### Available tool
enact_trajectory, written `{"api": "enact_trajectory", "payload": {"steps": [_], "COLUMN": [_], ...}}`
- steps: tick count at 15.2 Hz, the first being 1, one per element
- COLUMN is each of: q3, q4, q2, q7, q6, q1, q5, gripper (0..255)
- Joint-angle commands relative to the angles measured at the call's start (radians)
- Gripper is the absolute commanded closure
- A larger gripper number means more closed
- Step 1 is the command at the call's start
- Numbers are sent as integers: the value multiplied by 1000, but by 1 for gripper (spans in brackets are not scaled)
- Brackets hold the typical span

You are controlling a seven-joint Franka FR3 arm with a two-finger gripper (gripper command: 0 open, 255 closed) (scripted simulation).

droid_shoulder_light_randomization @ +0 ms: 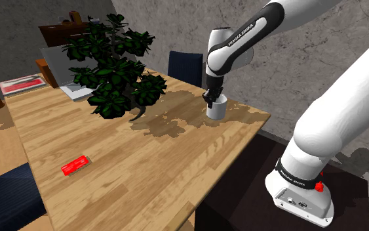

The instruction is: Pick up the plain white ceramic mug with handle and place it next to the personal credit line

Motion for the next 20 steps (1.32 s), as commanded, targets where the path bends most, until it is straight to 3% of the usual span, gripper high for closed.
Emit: {"api": "enact_trajectory", "payload": {"steps": [1, 20], "q3": [0, 10], "q4": [0, 135], "q2": [0, -144], "q7": [0, 8], "q6": [0, -278], "q1": [0, -2], "q5": [0, -5], "gripper": [255, 255]}}
